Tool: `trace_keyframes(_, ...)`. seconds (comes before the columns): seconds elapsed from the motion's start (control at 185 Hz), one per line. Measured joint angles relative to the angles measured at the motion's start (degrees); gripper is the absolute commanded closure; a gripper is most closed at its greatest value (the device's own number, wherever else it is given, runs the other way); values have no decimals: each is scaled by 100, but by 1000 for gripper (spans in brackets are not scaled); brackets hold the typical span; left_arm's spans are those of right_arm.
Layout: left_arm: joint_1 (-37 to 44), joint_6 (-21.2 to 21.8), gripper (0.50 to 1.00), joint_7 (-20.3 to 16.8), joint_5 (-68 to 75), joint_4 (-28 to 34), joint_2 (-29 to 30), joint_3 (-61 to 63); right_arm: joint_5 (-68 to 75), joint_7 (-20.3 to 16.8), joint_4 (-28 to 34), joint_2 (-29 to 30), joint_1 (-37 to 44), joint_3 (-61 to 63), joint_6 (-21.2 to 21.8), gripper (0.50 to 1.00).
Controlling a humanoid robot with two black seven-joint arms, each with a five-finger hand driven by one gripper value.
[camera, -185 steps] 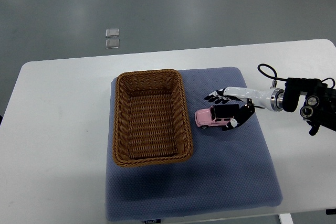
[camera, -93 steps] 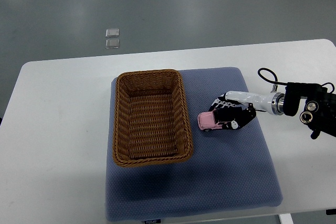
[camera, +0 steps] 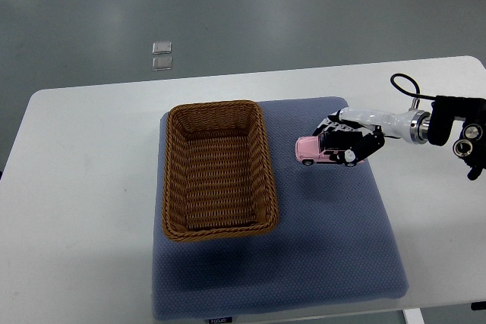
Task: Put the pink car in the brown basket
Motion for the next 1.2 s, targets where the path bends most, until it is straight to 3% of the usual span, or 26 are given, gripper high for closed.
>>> trace_keyframes(0.307,0,0,500,0,-1,0,0,11,314,7,53,-31,770,103,281,1000)
trace_keyframes(0.529,0,0,500,1,-1,-21,0,11,815,-5,-83,780,1009,4,320,1000)
trace_keyframes(0.879,0,0,500,2,-1,-64,0,19,745,-8,-1286,2402,1091,-308,174,1000)
trace_keyframes(1.197,0,0,500,-2,0,-58,0,20,365,25,-1822,3044,1040,-660,-42,1000)
